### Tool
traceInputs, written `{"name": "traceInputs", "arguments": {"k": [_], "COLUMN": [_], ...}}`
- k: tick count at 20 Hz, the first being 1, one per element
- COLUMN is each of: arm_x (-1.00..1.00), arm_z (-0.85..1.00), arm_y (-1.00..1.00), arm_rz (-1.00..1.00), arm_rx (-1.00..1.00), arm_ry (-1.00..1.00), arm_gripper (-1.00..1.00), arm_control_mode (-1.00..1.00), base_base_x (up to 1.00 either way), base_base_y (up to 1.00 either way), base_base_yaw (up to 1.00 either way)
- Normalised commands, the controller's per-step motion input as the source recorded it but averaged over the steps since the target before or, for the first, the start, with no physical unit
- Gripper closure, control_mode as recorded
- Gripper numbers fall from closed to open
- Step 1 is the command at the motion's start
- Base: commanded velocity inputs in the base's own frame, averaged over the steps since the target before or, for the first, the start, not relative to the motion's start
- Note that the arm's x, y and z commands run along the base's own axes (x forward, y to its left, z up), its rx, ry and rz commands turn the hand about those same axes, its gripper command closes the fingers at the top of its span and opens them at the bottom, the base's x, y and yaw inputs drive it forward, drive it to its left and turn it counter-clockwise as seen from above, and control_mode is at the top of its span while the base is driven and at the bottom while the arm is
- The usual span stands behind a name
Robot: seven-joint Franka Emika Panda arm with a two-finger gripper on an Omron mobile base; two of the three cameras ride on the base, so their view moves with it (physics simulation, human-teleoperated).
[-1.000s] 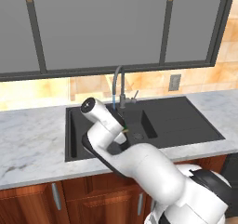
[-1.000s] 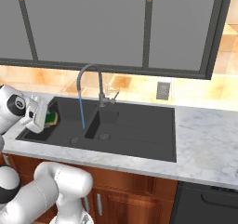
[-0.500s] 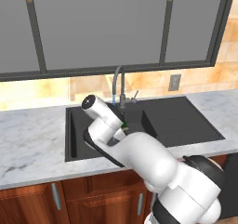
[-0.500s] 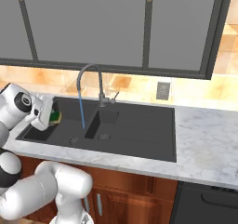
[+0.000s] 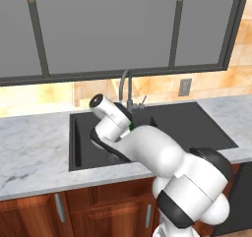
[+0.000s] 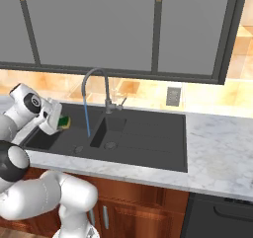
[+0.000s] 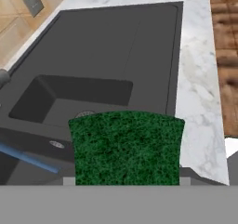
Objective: Soak the sponge with water for a few seconds and then drop it inside the sink.
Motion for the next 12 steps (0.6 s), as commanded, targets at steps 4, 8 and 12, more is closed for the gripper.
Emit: {"name": "traceInputs", "arguments": {"k": [4, 8, 12], "arm_x": [0.18, 0.12, 0.17], "arm_z": [-0.08, -0.15, -0.18], "arm_y": [-0.11, -0.04, -0.04], "arm_rz": [0.00, -0.01, 0.00], "arm_rx": [0.00, 0.00, -0.01], "arm_ry": [0.07, 0.03, 0.02], "arm_gripper": [1.00, 1.00, 1.00], "arm_control_mode": [-1.00, -1.00, -1.00], "base_base_x": [0.00, 0.00, 0.00], "base_base_y": [0.00, 0.00, 0.00], "base_base_yaw": [0.00, 0.00, 0.00]}}
